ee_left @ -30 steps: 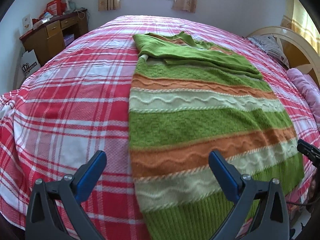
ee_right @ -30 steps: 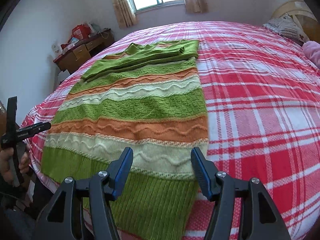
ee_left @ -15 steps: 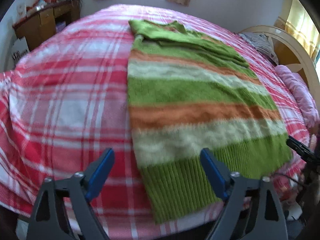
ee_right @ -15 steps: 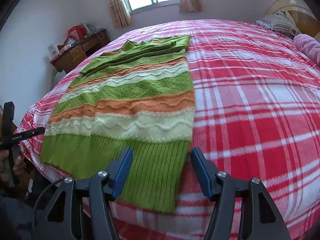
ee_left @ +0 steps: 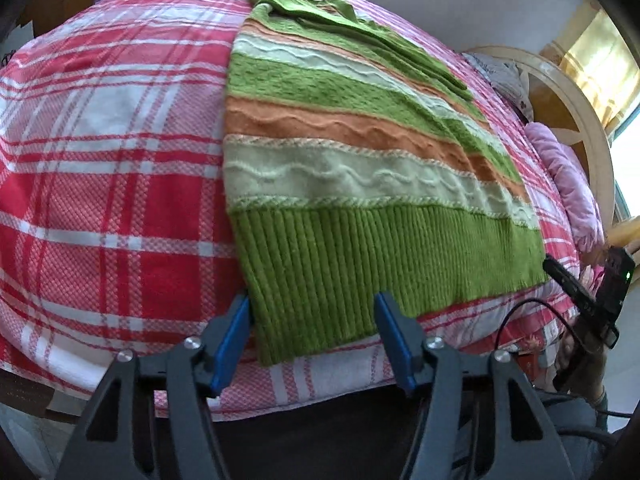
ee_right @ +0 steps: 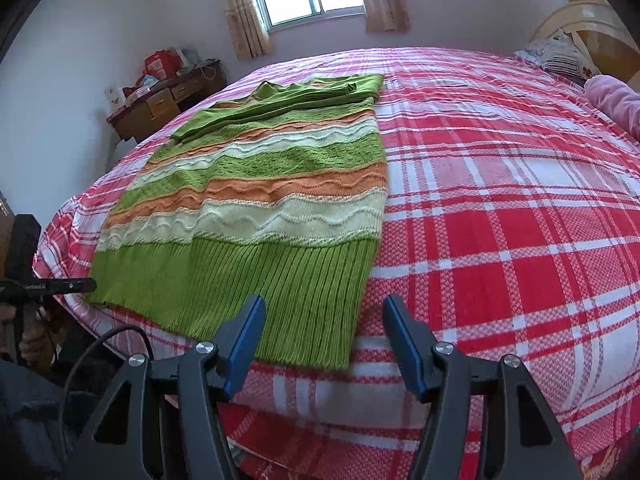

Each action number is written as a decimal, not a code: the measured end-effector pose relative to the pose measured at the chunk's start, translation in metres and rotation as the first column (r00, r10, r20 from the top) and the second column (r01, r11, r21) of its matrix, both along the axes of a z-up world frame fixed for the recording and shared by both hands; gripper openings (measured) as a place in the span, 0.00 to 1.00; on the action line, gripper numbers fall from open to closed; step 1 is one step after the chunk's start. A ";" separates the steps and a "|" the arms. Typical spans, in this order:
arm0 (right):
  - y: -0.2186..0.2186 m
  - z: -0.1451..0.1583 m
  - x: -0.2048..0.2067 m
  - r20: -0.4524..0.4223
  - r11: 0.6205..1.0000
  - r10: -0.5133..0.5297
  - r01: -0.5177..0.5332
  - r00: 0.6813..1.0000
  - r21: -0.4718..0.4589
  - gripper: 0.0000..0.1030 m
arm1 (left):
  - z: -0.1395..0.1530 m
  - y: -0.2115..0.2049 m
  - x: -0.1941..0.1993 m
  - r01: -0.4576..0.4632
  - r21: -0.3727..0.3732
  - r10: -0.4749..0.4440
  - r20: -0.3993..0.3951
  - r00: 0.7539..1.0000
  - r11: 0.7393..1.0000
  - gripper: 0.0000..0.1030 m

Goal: Fold small clothes
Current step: 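Close both tools on the ribbed sweater hem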

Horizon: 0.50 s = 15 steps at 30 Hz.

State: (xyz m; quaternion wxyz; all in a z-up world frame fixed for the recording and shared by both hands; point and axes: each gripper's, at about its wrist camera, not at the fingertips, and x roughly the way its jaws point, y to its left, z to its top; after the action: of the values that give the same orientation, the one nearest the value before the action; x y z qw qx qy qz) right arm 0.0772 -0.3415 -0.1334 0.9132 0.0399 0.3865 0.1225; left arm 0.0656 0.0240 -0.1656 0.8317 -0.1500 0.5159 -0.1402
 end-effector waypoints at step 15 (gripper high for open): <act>-0.002 0.001 -0.010 -0.042 0.999 0.035 -0.035 0.998 0.015 0.47 | 0.022 0.016 -0.005 0.009 -0.046 -0.005 0.085 0.996 0.999 0.08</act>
State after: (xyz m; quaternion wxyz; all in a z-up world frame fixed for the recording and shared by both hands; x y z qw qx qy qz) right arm 0.0671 -0.3436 -0.1319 0.9022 0.0423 0.4056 0.1403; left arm 0.0606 0.0398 -0.1436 0.8486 -0.1614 0.4772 -0.1614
